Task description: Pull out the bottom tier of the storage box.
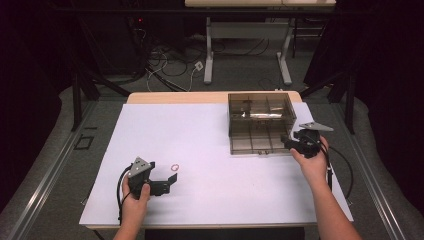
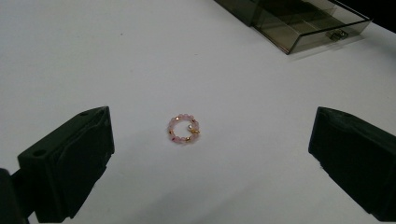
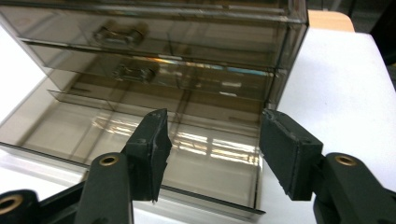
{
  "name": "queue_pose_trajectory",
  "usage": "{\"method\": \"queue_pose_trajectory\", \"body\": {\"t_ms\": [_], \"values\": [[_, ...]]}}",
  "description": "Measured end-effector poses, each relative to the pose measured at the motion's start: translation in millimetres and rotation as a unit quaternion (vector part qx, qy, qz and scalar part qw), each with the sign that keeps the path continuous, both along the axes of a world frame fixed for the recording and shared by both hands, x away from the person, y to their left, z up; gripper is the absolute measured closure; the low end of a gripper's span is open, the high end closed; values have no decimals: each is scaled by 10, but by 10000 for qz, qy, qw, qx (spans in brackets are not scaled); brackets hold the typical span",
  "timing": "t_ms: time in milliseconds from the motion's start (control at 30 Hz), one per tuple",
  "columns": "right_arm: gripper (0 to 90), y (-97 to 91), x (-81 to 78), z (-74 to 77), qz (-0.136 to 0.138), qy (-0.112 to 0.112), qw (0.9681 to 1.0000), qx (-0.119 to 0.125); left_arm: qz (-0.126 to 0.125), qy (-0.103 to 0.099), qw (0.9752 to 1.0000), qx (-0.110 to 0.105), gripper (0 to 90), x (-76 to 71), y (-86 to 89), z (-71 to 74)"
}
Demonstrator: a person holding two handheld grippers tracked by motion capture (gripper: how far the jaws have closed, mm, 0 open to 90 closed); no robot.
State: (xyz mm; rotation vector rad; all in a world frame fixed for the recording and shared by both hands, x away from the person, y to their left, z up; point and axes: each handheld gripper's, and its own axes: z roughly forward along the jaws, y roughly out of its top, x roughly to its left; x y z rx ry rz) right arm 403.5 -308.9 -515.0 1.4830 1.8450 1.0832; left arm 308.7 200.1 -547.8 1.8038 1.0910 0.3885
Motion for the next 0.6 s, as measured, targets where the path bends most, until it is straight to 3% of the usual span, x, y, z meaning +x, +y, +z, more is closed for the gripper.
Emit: {"method": "queue_pose_trajectory", "body": {"t_ms": [267,433,600], "values": [[400,46,-105,84,325,-245,9991,-105,58,35,10000,-32,1,20,10,13],[400,58,-196,123,531,-396,9978,69,197,145,9997,58,1,61,11,25],[393,94,-296,121,724,-417,9965,-43,338,245,9990,-142,1,99,6,44]]}}
